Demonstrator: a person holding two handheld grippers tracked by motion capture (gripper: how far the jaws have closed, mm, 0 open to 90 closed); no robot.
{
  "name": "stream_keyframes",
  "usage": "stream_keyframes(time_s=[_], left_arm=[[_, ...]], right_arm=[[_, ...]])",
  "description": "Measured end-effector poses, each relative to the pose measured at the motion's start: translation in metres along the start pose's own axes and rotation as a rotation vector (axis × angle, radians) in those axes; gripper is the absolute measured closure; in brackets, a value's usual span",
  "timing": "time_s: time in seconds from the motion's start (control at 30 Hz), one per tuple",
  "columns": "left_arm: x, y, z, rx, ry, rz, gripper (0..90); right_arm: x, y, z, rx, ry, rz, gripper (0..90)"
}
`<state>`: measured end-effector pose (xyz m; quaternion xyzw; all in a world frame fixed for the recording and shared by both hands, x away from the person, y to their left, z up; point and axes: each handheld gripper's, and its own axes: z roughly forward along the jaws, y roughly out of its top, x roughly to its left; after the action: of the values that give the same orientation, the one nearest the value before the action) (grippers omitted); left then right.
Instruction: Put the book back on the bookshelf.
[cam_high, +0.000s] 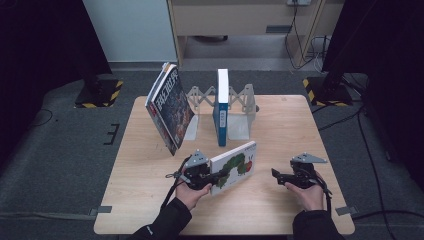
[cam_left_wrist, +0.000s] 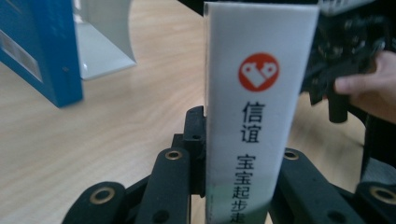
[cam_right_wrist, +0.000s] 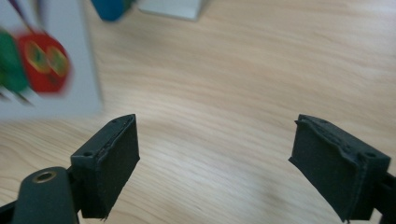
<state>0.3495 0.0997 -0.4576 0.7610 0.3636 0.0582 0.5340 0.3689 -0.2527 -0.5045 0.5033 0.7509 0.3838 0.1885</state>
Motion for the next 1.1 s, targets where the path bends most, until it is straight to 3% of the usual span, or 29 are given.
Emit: stream_keyframes(time_s=[0.13, 0.5, 0.73, 0.9, 1.1], left_arm=[[0.002, 0.01, -0.004, -0.016, 0.033, -0.001, 74.7], [0.01, 0.038, -0.008, -0.097, 0.124, -0.002, 74.6], [0.013, 0.05, 0.006, -0.14, 0.153, -0.022, 74.6], [0.015, 0.056, 0.018, -0.133, 0.185, -0.017, 74.6], [0.018, 0.061, 0.03, -0.157, 0.219, -0.022, 74.6]], right_arm=[[-0.005, -0.003, 0.001, 0.038, -0.032, 0.005, 13.1], [-0.008, -0.006, 0.007, 0.086, -0.044, -0.013, 10.8], [-0.01, -0.008, 0.009, 0.105, -0.051, -0.014, 10.8], [-0.012, -0.009, 0.01, 0.114, -0.047, -0.019, 10.8], [-0.013, -0.01, 0.012, 0.132, -0.052, -0.015, 10.7]])
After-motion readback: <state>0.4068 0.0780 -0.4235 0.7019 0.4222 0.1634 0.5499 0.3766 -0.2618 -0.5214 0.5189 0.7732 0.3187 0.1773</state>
